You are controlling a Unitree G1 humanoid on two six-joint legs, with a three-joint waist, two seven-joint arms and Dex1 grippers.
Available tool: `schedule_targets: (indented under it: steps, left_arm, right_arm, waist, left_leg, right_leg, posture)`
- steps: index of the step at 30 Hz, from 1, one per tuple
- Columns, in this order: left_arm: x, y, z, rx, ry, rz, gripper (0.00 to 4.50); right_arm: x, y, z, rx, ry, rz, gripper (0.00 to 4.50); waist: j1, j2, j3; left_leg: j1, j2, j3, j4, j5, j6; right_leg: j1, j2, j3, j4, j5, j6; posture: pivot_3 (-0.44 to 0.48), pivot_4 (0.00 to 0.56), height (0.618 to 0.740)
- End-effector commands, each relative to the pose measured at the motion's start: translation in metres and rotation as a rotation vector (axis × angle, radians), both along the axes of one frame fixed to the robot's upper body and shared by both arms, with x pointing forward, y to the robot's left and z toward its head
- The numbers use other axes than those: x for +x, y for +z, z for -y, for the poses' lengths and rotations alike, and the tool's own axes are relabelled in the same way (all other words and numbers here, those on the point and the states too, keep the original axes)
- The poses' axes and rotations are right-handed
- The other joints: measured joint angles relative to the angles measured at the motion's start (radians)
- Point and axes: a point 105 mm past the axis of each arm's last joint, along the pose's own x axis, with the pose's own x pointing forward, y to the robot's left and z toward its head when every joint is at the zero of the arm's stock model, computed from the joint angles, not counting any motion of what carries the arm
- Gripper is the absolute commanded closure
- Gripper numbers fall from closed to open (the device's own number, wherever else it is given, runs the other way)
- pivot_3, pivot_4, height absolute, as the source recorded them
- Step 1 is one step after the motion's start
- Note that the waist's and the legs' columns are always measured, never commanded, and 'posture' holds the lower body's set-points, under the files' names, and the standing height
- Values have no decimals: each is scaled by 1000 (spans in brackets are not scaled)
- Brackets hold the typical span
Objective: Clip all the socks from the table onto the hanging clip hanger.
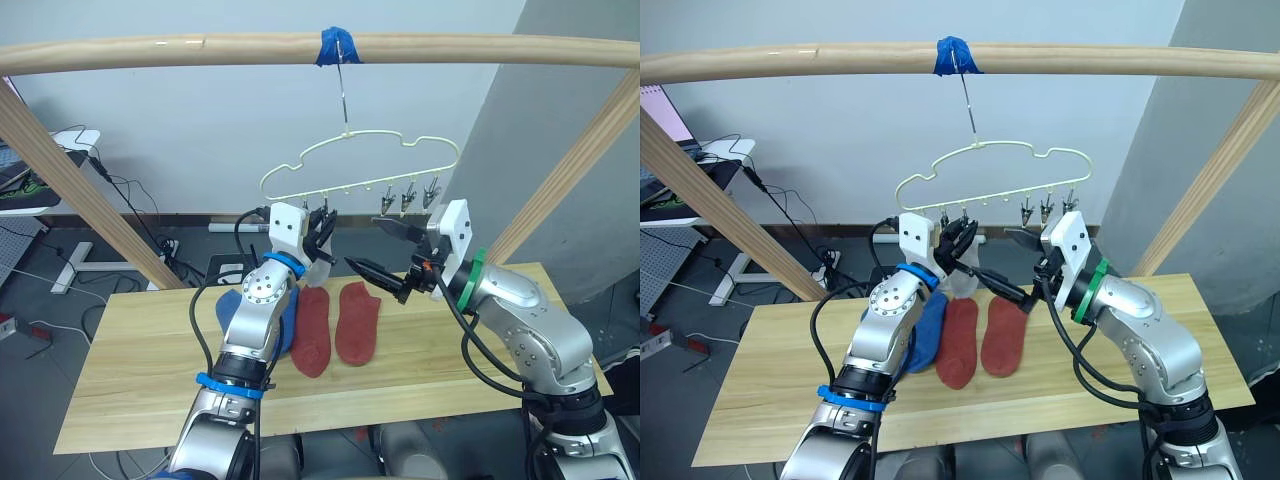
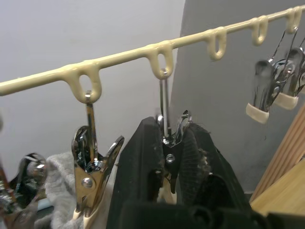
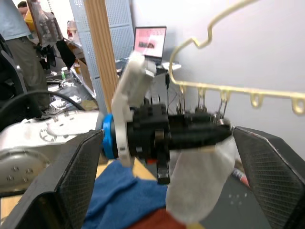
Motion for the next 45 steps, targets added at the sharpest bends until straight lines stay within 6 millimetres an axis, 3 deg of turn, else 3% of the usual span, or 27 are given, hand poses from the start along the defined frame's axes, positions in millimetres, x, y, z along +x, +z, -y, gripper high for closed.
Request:
schedule_targets:
  steps: [1, 3, 28, 45]
  left_arm:
    - [0, 13, 4, 0, -9, 56, 2265]
    - [0, 14, 3, 0, -7, 60, 1680]
    - [4, 25, 7, -31, 11, 96, 1680]
    - [5, 27, 8, -43, 11, 100, 1680]
  right_arm:
    - [-6, 14, 1, 16, 9, 55, 0]
    - [-7, 15, 1, 15, 9, 62, 0]
    - [-15, 31, -6, 31, 55, 100, 0]
    - [-14, 31, -5, 32, 50, 98, 0]
  waist:
    - [0, 0, 0]
    - [0, 0, 0]
    - [-1, 0, 0]
    - [-1, 0, 0]
  left_leg:
    - [0, 0, 0, 0, 0, 0]
    - [0, 0, 0, 0, 0, 0]
    - [0, 0, 0, 0, 0, 0]
    - [0, 0, 0, 0, 0, 0]
  right_leg:
    - [0, 0, 0, 0, 0, 0]
    - [0, 0, 0, 0, 0, 0]
    - [0, 0, 0, 0, 0, 0]
    - [0, 0, 0, 0, 0, 0]
  posture:
    - [-185, 172, 740]
    - [-187, 170, 740]
    - [-193, 166, 740]
    - [-198, 172, 740]
